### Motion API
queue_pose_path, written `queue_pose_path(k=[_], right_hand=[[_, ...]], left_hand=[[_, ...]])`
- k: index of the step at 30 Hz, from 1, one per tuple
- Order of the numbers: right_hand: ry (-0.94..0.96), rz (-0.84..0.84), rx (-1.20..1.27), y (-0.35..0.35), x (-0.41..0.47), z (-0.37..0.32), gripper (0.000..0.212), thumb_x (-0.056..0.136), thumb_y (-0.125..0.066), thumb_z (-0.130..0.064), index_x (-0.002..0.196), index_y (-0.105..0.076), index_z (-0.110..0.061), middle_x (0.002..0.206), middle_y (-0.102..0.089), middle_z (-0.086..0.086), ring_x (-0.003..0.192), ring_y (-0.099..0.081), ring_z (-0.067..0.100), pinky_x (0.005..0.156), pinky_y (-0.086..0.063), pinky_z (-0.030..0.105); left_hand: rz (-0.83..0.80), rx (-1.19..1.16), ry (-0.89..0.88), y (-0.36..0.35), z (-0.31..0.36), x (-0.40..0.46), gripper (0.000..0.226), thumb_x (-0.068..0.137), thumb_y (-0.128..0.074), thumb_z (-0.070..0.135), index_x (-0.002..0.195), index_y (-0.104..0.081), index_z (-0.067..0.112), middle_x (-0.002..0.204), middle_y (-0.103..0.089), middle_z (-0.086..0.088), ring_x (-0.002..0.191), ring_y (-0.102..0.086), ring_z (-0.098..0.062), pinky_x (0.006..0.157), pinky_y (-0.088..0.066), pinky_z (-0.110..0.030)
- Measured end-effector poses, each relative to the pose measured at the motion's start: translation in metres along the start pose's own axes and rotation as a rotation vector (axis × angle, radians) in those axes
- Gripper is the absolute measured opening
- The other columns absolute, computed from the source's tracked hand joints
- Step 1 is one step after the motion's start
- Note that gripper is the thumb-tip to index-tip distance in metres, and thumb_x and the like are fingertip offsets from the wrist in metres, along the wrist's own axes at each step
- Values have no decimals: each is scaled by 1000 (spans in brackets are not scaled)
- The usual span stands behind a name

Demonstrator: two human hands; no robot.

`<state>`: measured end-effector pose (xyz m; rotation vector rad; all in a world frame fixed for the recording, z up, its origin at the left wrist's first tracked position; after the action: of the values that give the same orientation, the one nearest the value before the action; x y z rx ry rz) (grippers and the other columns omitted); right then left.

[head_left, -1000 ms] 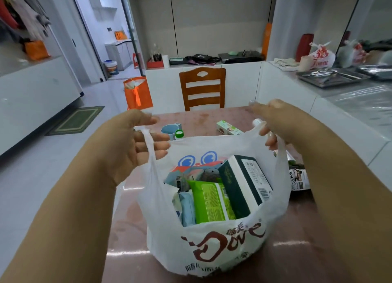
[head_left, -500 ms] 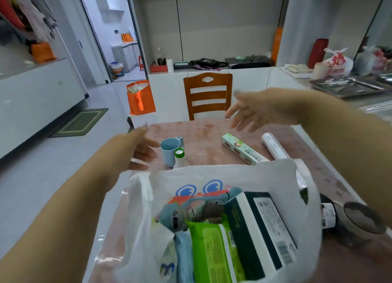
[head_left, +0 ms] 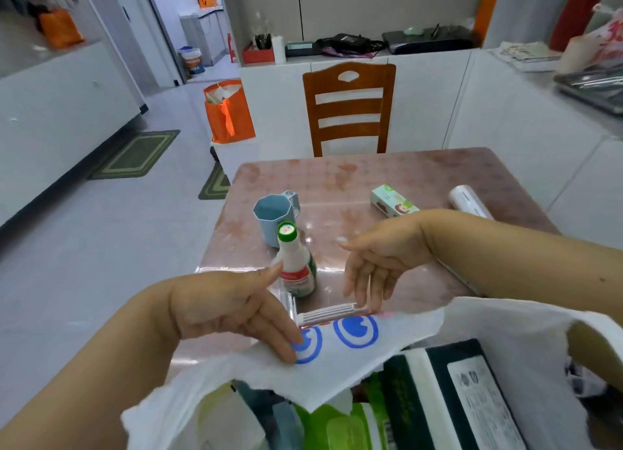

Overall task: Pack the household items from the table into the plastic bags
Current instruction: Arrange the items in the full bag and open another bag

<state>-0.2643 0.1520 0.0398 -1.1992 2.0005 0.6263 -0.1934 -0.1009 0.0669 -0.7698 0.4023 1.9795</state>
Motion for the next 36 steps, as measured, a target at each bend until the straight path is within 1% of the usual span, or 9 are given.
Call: queue_pose_path(k=[4, 6, 8, 14, 19, 22, 27, 33, 36], right_hand=[[6, 250, 19, 8, 25, 2, 59, 102, -23, -49, 115, -60, -5, 99, -66, 16, 88, -64, 29, 78, -50, 37], [-16, 357, 14, 10, 37, 4, 53, 101, -29, -47, 120, -58, -6, 107, -64, 17, 96, -61, 29, 86, -50, 40], [-88, 402, -67, 9, 47, 10, 51, 100, -33, -47, 126, -56, -10, 119, -61, 15, 108, -59, 28, 97, -48, 44], [-259, 335, -10, -9, 77, 31, 49, 99, -39, -46, 128, -54, -10, 123, -53, 18, 109, -57, 36, 97, -49, 47], [-114, 358, 142, -16, 84, 30, 20, 95, -47, -3, 103, -63, 6, 94, -60, 16, 69, -61, 20, 63, -53, 26], [-8, 401, 123, -17, 78, 19, 25, 95, -44, 4, 113, -58, 15, 79, -58, 12, 61, -53, 14, 57, -48, 20], [98, 351, 218, -18, 61, 1, 25, 97, -44, 2, 116, -54, 14, 82, -58, 12, 65, -53, 13, 55, -44, 19], [282, 345, 355, -22, 10, -34, 24, 98, -41, 0, 117, -55, 8, 91, -59, 13, 67, -52, 12, 52, -47, 17], [352, 469, 283, -29, -31, -60, 23, 98, -46, -6, 115, -60, 2, 91, -61, 11, 62, -50, 9, 49, -45, 16]], left_hand=[[297, -136, 14, 23, -3, 9, 75, 72, -56, 71, 89, -75, 1, 82, -72, -20, 79, -69, -28, 81, -54, -36], [557, -235, 63, 36, -12, 22, 44, 91, -52, 37, 82, -73, 0, 75, -67, -19, 71, -66, -28, 74, -55, -38], [716, -286, 216, 40, -26, 37, 27, 91, -47, 13, 93, -68, -3, 80, -66, -20, 75, -65, -30, 72, -54, -39], [992, -379, 317, 44, -46, 68, 26, 85, -52, 15, 106, -55, 1, 87, -52, -15, 79, -52, -27, 73, -51, -37], [864, -501, 455, 40, -67, 66, 65, 63, -62, 30, 119, -48, 0, 108, -61, -23, 92, -65, -41, 86, -54, -50], [864, -549, 401, 41, -68, 67, 73, 58, -64, 40, 120, -47, 4, 106, -61, -22, 90, -65, -41, 87, -53, -52], [909, -564, 271, 44, -59, 46, 62, 64, -65, 47, 110, -54, 6, 93, -59, -14, 79, -60, -31, 67, -52, -36], [1053, -509, 68, 50, -14, -6, 45, 79, -64, 40, 110, -57, 9, 89, -58, -11, 77, -58, -27, 67, -49, -37], [1139, -465, -94, 47, 24, -38, 40, 88, -54, 42, 98, -60, 5, 85, -60, -13, 74, -58, -27, 61, -46, -35]])
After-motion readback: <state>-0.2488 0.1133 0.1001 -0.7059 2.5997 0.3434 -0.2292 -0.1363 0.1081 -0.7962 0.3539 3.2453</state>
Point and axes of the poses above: each hand's wrist, its own x-axis towards the middle knuckle, its own y-axis out of the back of the hand, z = x × y, the point moved 1 cm from there along x, towards the middle knuckle
